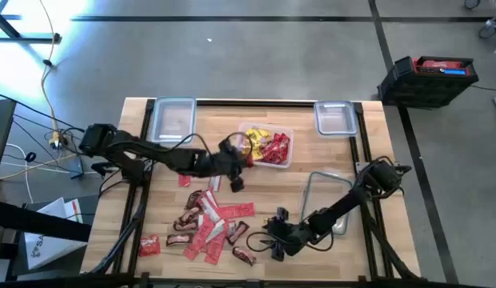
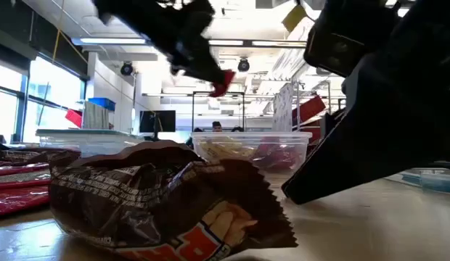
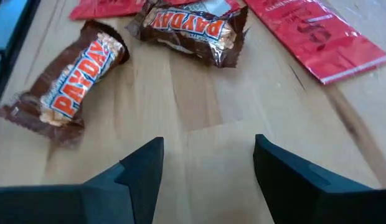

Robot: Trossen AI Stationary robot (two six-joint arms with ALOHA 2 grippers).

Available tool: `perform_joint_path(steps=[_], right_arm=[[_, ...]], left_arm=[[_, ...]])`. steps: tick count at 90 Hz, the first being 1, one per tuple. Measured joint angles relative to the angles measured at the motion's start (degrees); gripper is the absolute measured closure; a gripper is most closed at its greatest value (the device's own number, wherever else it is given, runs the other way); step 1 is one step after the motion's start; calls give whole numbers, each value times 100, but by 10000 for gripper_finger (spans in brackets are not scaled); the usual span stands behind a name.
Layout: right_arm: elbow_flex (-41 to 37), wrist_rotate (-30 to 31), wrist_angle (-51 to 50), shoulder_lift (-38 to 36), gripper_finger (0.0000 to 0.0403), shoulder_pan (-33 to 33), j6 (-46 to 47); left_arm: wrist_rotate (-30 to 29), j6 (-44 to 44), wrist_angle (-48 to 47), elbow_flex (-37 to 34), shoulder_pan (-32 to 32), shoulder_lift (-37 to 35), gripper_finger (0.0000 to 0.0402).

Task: Sort candy
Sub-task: Put the red candy into the center transparent bin

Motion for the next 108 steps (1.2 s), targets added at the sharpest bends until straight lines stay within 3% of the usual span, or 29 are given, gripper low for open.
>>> perform_joint_path(steps=[12,22,49,66,81,108], right_arm=[[-2,185,7,2,190,110,277],[-2,245,25,2,190,159,582],[0,328,36,2,190,237,1370],[0,331,34,2,190,254,1438],[0,330,33,2,190,250,1430],[2,313,30,2,190,189,1183]], left_arm=[[372,356,885,8,367,510,391],[408,590,1054,380,604,1029,391],[403,609,343,1990,1303,2459,391],[1113,295,135,2505,1556,3021,387],[945,79,124,2610,1549,3298,351],[656,-27,-115,2607,1561,3183,272]])
